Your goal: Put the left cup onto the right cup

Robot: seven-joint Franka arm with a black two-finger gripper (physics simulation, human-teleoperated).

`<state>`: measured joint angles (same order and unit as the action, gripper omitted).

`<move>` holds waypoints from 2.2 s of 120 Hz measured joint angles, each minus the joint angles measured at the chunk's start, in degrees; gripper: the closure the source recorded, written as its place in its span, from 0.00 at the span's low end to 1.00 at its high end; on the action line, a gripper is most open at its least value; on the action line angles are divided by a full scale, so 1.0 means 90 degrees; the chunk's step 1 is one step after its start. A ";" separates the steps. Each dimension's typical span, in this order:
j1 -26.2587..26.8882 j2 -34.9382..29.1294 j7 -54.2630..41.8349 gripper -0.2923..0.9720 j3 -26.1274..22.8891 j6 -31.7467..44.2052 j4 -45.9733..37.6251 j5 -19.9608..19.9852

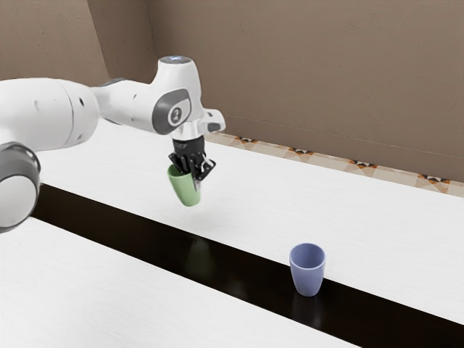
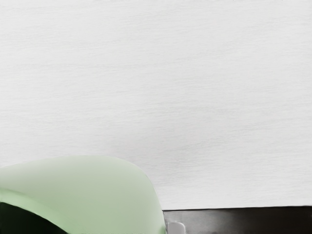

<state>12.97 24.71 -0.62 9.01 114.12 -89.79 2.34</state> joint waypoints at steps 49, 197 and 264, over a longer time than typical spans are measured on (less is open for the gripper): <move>0.1572 -0.0572 0.0458 0.85 -0.0236 -0.0821 0.0333 -0.0116; 0.2560 0.1079 0.1703 0.85 -0.0770 -0.1678 0.2336 -0.0635; 0.2487 0.1522 0.1824 0.85 -0.0781 -0.1693 0.2596 -0.0610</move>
<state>35.35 38.41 15.80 1.98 98.88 -66.42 -3.15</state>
